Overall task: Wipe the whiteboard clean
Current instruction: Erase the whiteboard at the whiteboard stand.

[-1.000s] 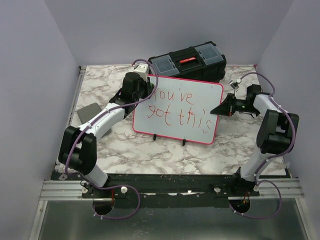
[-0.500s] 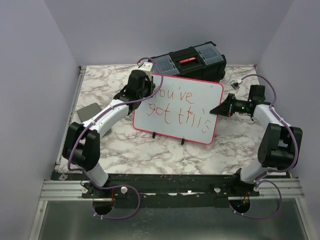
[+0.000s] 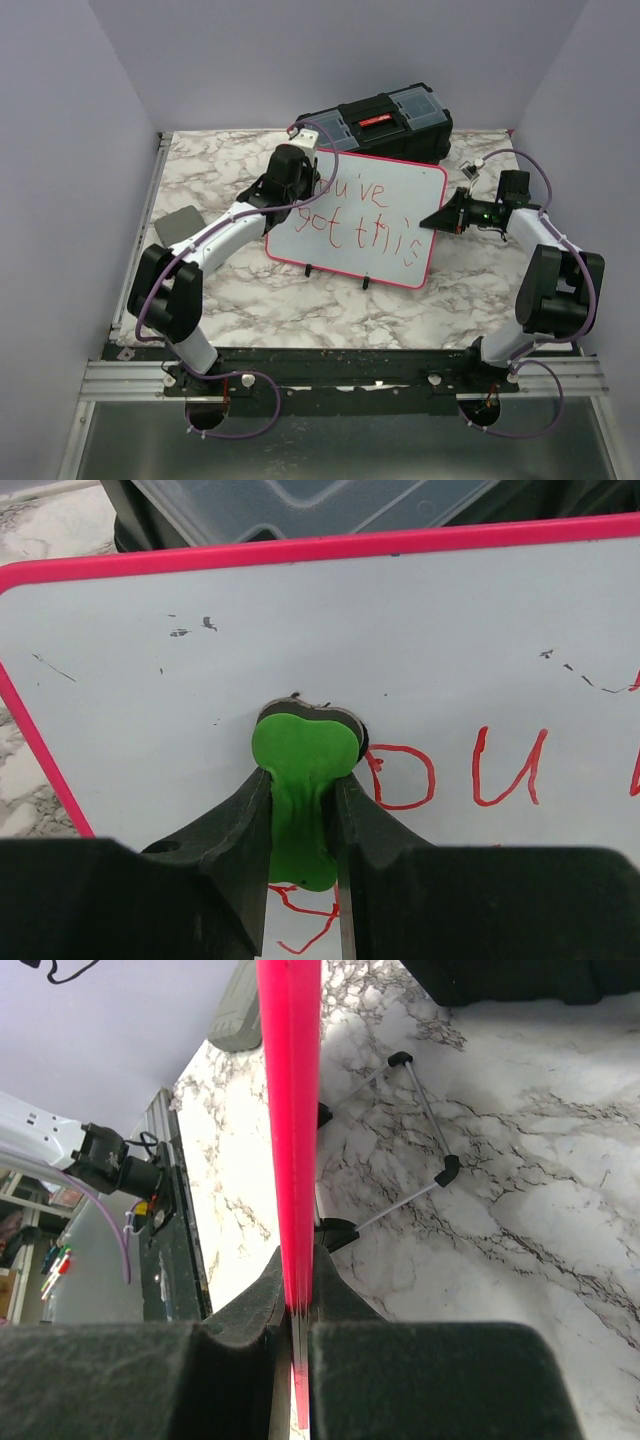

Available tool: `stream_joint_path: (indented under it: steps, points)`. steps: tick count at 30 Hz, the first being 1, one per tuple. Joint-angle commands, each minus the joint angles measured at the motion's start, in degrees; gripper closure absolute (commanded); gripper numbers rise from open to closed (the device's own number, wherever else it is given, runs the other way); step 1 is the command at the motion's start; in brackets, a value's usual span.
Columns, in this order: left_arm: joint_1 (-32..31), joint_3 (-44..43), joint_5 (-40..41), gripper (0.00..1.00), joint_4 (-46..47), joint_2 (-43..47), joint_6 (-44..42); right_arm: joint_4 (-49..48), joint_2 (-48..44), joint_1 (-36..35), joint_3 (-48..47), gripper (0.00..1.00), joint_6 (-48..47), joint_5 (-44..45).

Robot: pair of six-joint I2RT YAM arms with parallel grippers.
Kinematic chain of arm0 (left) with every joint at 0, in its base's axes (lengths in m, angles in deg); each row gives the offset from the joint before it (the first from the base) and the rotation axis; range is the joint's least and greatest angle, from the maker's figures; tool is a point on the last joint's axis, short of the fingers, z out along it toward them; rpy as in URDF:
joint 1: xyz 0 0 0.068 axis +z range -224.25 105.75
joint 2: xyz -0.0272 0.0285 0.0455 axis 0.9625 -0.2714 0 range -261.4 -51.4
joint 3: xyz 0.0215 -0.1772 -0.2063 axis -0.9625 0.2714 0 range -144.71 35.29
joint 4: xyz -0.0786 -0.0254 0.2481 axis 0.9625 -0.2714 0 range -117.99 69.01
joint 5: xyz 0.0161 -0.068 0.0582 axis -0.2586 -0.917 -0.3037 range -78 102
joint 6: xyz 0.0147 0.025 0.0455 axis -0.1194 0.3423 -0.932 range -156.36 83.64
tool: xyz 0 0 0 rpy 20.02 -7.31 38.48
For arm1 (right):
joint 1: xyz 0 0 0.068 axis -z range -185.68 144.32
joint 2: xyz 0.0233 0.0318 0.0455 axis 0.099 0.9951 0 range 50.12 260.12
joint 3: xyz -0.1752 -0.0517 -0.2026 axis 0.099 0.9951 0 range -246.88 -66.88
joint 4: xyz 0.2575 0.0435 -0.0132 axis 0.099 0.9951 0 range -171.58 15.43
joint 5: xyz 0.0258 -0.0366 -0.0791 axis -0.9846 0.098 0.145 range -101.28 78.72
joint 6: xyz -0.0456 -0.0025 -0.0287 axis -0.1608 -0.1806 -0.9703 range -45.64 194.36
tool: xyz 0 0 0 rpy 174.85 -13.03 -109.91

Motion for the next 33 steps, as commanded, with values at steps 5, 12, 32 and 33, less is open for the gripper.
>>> stream_joint_path:
  steps: [5, 12, 32, 33]
  points:
    - [3.47, -0.42, 2.24, 1.0, -4.44, -1.24, 1.6, -4.13, 0.41, 0.03, -1.86, 0.99, -4.4, 2.7]
    - [3.3, 4.09, 4.96, 1.0, -3.68, 0.08, 6.17, -4.05, 0.47, 0.09, -1.86, 0.99, -4.5, 2.7]
    - [3.85, -5.95, 0.91, 1.0, -4.51, -2.61, 8.06, -3.87, 0.15, 0.08, -1.72, 0.99, -4.46, 2.61]
    - [3.91, -5.86, 0.71, 1.0, -4.51, -2.73, 8.18, -3.87, 0.15, 0.03, -1.7, 0.99, -4.49, 2.61]
